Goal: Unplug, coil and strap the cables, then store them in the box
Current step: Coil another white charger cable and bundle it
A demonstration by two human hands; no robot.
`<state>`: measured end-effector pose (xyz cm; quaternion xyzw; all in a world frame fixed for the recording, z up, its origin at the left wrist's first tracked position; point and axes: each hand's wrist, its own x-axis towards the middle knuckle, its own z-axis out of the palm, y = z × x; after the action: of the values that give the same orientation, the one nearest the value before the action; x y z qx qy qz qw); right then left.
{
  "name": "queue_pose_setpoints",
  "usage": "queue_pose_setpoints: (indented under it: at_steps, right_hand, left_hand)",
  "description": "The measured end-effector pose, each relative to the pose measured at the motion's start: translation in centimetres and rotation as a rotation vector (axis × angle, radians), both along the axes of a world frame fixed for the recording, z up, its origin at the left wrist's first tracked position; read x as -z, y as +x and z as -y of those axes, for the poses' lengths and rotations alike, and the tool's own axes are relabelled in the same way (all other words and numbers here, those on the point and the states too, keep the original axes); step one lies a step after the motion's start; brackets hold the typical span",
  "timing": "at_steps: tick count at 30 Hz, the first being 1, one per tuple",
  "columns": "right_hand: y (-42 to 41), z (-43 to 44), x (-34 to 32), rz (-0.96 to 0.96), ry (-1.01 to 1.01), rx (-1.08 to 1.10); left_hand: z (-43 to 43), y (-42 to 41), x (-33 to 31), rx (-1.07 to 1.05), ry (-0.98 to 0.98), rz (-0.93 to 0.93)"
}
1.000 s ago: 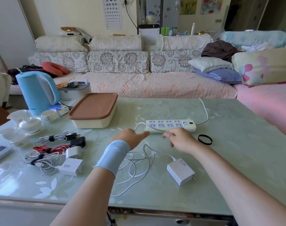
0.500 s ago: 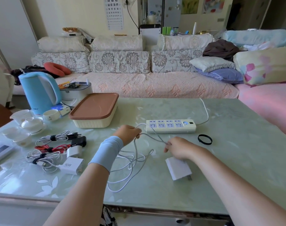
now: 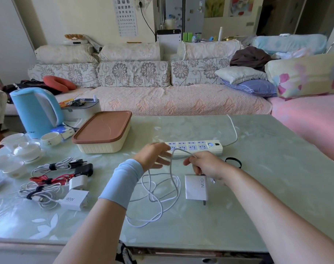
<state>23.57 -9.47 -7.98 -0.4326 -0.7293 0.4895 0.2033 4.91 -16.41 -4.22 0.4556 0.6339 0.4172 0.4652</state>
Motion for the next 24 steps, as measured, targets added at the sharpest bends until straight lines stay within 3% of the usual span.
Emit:
queue_pose_setpoints:
  at_steps: [4,10,15,24]
  right_hand:
    - [0.3,-0.4,-0.4,-0.164,-0.118,0.083]
    - [1.2,-1.1,-1.4,-0.389,-0.313,0.078]
    - [2.6,-1.3,-3.0,-0.642,-0.541,0.14]
    - [3.0,-1.0,-2.9,-0.615,-0.495,-0.012]
  left_hand:
    - [0.3,0.1,0.6,0.209,-0.124,-0.112]
    - [0.2,-1.0,0.5,0.201,-0.047,0.19]
    - [1.2,-3.3,0.1,0.172,-0.099,0.428]
    - [0.0,-1.3,-0.5,0.059,0.055,0.774]
